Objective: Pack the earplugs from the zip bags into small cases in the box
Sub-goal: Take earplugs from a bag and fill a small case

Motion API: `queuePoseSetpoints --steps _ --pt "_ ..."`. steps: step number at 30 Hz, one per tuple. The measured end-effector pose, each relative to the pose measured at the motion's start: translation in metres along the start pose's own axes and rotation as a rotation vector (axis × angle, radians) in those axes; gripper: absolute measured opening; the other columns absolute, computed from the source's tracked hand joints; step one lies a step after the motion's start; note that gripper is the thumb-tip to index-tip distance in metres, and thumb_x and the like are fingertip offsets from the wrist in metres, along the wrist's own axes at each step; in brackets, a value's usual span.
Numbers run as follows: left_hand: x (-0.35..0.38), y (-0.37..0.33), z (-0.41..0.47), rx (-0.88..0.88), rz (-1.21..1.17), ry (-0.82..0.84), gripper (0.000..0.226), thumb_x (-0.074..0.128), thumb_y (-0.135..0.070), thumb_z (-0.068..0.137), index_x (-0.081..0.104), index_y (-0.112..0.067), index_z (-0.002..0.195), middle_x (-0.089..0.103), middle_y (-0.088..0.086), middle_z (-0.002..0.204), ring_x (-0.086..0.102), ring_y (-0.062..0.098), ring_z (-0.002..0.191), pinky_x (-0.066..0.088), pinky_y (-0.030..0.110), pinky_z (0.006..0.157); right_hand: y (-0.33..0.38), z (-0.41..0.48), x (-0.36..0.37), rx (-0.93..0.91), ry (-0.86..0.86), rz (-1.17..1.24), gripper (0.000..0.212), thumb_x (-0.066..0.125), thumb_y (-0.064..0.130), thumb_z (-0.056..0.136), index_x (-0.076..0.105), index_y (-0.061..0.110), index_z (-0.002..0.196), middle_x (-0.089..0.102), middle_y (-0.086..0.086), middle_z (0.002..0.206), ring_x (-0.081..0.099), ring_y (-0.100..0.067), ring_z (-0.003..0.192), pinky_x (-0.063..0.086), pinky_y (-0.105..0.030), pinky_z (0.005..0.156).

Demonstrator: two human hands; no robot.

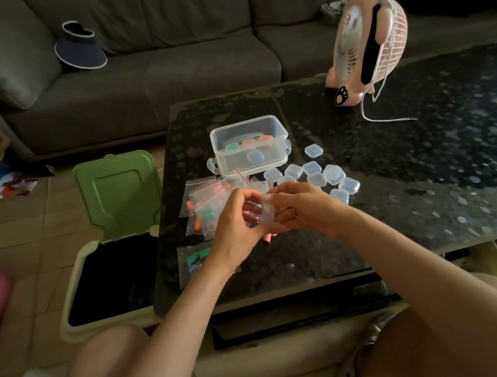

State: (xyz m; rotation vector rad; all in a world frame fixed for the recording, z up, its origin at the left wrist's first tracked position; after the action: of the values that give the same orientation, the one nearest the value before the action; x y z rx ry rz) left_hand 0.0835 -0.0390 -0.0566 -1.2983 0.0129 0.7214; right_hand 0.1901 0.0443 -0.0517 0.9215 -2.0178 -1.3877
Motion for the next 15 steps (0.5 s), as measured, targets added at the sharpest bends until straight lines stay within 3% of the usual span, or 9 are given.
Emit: queuePoseSetpoints --steps 6,10,15 --pt "0.0002 -0.0047 -0.002 0.029 0.06 0.01 0.043 0.083 -0.022 0.066 0.054 -0.017 0.098 0.059 -0.003 0.1 0.054 -0.005 0.084 0.044 0.008 0.069 -0.002 0.0007 -0.0005 -0.01 0.021 -0.02 0.038 0.065 0.019 0.088 0.053 0.001 0.119 0.066 -0.014 0.088 0.067 -0.022 0.07 0.059 -0.036 0.073" --pt "-0.0026 -0.0066 -0.0042 0.036 0.053 0.001 0.037 0.081 -0.024 0.067 0.057 -0.016 0.094 0.062 -0.004 0.089 0.06 0.003 0.078 0.048 0.009 0.067 -0.0036 -0.0035 0.0046 0.002 0.097 0.022 0.048 0.07 0.028 0.077 0.055 0.002 0.115 0.069 -0.02 0.098 0.069 -0.034 0.085 0.058 -0.043 0.079" --pt "-0.0023 -0.0045 -0.0039 0.032 0.084 0.0 0.037 0.083 -0.02 0.066 0.056 -0.015 0.091 0.06 -0.01 0.083 0.059 0.002 0.074 0.046 0.008 0.065 -0.0035 -0.0052 0.0065 0.01 0.123 -0.008 0.046 0.07 0.027 0.077 0.056 0.002 0.114 0.068 -0.021 0.096 0.069 -0.034 0.081 0.059 -0.037 0.073"
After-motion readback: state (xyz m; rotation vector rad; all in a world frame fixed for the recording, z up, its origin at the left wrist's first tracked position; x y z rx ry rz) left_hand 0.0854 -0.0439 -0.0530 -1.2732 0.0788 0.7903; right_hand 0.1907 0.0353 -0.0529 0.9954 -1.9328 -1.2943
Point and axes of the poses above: each hand's wrist, its own z-axis towards the middle knuckle, its own x-axis out of the palm, y = z × x, the point moved 5 cm from there along z, towards the middle knuckle
